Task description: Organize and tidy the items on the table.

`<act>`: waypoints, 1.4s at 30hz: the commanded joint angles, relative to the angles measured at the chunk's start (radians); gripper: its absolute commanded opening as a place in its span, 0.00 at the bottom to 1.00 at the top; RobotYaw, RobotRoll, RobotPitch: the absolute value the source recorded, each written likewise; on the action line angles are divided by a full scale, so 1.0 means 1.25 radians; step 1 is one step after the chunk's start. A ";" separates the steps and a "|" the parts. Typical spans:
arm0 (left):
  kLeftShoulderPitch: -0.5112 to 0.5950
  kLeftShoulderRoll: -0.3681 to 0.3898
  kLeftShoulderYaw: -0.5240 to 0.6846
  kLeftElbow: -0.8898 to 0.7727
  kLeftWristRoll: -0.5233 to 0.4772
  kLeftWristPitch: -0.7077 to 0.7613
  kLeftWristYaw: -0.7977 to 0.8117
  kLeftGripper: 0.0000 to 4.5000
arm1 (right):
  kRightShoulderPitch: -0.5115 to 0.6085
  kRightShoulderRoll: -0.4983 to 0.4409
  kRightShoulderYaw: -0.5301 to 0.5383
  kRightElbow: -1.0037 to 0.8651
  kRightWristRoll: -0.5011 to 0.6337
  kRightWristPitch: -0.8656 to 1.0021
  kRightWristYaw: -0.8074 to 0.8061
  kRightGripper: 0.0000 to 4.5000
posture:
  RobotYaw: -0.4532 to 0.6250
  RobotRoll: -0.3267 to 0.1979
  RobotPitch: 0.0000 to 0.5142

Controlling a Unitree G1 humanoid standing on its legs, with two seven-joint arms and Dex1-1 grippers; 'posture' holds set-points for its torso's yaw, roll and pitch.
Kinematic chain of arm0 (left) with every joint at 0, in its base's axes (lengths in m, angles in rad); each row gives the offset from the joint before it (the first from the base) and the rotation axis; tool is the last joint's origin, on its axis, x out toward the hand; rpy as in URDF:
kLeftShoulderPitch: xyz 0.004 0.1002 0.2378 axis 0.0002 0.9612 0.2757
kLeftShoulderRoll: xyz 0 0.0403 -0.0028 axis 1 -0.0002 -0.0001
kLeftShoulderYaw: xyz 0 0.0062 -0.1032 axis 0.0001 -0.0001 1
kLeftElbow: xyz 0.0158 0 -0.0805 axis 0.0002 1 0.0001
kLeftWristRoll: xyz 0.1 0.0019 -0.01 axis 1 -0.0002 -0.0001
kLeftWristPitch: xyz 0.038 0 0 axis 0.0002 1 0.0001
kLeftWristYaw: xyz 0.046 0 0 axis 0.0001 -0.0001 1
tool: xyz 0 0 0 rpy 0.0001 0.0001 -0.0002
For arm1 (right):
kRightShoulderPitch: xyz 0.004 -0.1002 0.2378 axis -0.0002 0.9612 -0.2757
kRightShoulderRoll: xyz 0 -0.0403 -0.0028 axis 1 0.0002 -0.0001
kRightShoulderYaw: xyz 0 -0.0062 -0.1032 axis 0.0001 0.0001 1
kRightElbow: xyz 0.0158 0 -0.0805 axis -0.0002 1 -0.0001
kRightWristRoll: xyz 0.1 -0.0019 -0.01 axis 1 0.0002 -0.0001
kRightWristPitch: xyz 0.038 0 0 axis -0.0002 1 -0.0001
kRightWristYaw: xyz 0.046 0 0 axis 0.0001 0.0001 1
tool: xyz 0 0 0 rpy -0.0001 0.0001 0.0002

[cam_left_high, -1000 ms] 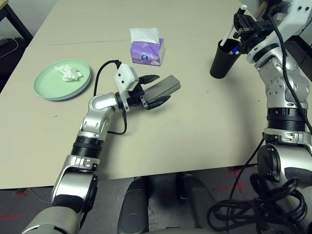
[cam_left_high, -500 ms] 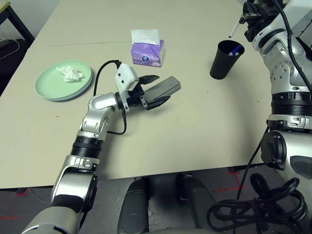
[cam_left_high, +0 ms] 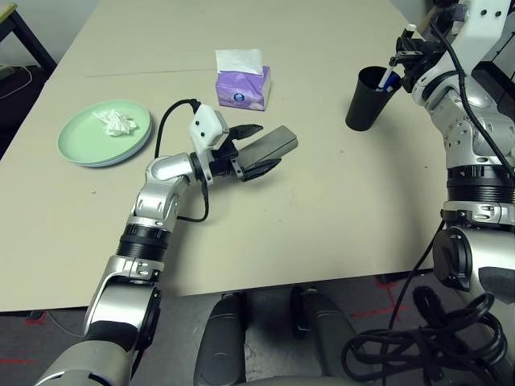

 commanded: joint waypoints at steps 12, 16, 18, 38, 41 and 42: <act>-0.002 0.002 -0.005 -0.010 0.006 0.003 0.005 1.00 | 0.022 -0.030 0.026 -0.013 -0.038 -0.017 0.033 0.99 | 0.44 0.62 0.31; -0.005 0.002 -0.005 -0.006 0.006 0.001 0.007 1.00 | 0.031 -0.036 0.024 -0.024 -0.038 -0.015 0.039 0.99 | 0.44 0.62 0.30; -0.005 0.002 -0.004 -0.006 0.006 0.002 0.007 1.00 | 0.043 -0.039 0.020 -0.038 -0.033 -0.011 0.044 0.99 | 0.44 0.62 0.30; 0.006 -0.071 0.183 0.097 0.116 -0.017 0.606 1.00 | 0.419 -0.001 -0.007 -0.103 -0.009 -0.301 0.156 0.99 | 0.45 0.62 0.29; 0.032 -0.097 0.242 0.082 0.102 0.016 0.724 1.00 | 0.427 0.030 -0.021 -0.105 -0.014 -0.302 0.087 0.99 | 0.45 0.62 0.28; 0.040 -0.102 0.253 0.074 0.100 0.015 0.743 1.00 | 0.427 0.036 -0.024 -0.104 -0.012 -0.305 0.075 0.99 | 0.45 0.62 0.28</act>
